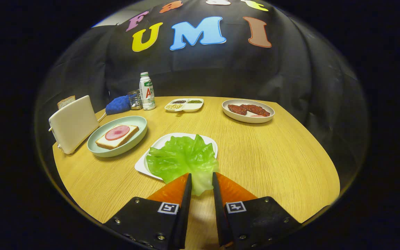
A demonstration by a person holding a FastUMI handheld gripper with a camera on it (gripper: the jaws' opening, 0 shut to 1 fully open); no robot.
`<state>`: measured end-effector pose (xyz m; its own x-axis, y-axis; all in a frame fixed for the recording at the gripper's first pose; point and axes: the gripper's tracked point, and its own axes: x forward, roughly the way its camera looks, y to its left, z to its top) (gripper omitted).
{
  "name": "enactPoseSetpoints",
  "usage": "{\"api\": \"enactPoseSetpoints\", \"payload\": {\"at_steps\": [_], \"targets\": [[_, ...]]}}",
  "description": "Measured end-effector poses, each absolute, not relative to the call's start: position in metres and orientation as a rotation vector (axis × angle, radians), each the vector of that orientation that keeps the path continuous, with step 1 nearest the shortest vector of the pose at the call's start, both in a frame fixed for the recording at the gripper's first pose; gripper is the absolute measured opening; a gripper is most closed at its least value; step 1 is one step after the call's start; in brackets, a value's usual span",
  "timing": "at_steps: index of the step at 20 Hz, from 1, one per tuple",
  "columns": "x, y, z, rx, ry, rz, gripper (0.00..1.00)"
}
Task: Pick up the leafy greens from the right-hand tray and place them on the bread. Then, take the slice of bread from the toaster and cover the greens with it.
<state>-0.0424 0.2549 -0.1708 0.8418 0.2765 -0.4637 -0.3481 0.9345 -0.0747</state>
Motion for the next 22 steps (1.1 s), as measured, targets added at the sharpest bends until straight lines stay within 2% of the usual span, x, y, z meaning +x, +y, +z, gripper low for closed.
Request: {"api": "enactPoseSetpoints", "payload": {"at_steps": [2,4,8,9,22], "targets": [[-0.044,0.255,-0.173,-0.182,0.469,0.345,0.35],[-0.044,0.258,-0.172,-0.177,0.474,0.353,0.05],[-0.052,0.266,-0.158,-0.185,0.41,0.391,0.05],[-0.055,0.268,-0.154,-0.188,0.385,0.4,0.0],[-0.073,0.291,-0.113,-0.157,0.296,0.446,0.0]]}}
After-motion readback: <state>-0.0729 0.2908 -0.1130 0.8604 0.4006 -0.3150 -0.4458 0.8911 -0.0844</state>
